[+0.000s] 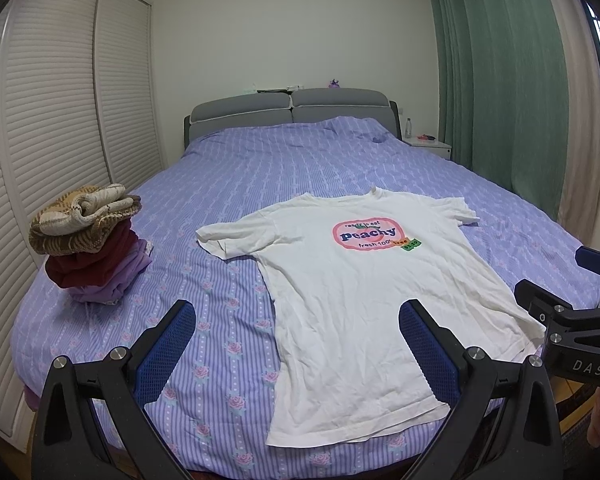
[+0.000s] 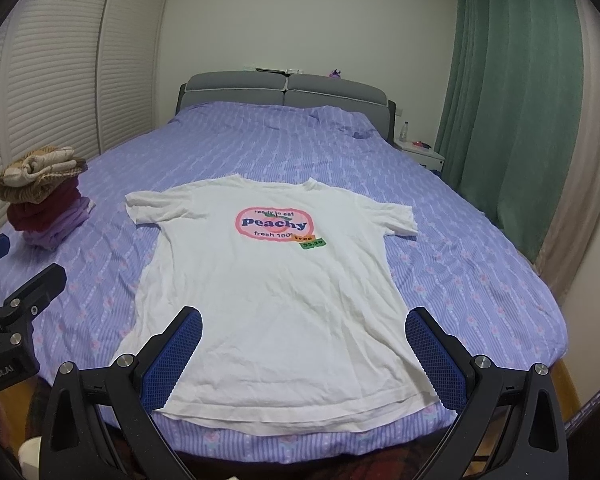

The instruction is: Fold small clothes

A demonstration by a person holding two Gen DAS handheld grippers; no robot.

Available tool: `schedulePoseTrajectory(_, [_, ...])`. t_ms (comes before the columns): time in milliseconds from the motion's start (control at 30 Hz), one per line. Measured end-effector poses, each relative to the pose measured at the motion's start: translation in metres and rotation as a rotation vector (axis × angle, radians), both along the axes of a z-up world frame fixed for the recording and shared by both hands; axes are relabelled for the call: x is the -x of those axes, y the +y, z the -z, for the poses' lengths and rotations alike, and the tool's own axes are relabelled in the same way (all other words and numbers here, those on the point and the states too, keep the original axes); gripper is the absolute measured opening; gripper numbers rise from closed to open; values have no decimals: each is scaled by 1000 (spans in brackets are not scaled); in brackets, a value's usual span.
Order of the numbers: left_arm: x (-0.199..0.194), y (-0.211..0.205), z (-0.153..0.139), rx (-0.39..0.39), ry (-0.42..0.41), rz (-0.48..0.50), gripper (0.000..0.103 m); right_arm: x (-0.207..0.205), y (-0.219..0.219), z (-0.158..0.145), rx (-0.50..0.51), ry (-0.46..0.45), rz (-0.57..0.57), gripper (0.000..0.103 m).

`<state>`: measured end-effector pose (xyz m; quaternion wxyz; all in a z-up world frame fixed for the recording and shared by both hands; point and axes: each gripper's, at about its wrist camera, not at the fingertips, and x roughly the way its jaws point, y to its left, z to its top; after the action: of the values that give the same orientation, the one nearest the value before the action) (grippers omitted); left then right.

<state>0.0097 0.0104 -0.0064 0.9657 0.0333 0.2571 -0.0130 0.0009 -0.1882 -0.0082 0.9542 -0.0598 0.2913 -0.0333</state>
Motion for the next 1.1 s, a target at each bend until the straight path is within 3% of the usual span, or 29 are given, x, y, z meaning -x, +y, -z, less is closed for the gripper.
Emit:
schedulePoseTrajectory(633, [-20, 6, 16, -16, 30, -24, 103, -19, 3, 16, 4, 36, 0, 103])
schedulePoseTrajectory(800, [-49, 22, 16, -40, 6, -78, 103, -53, 19, 17, -1, 0, -41, 103])
schedulePoseTrajectory(1100, [-127, 71, 20, -67, -32, -113, 100, -153, 67, 34, 26, 31, -109, 103])
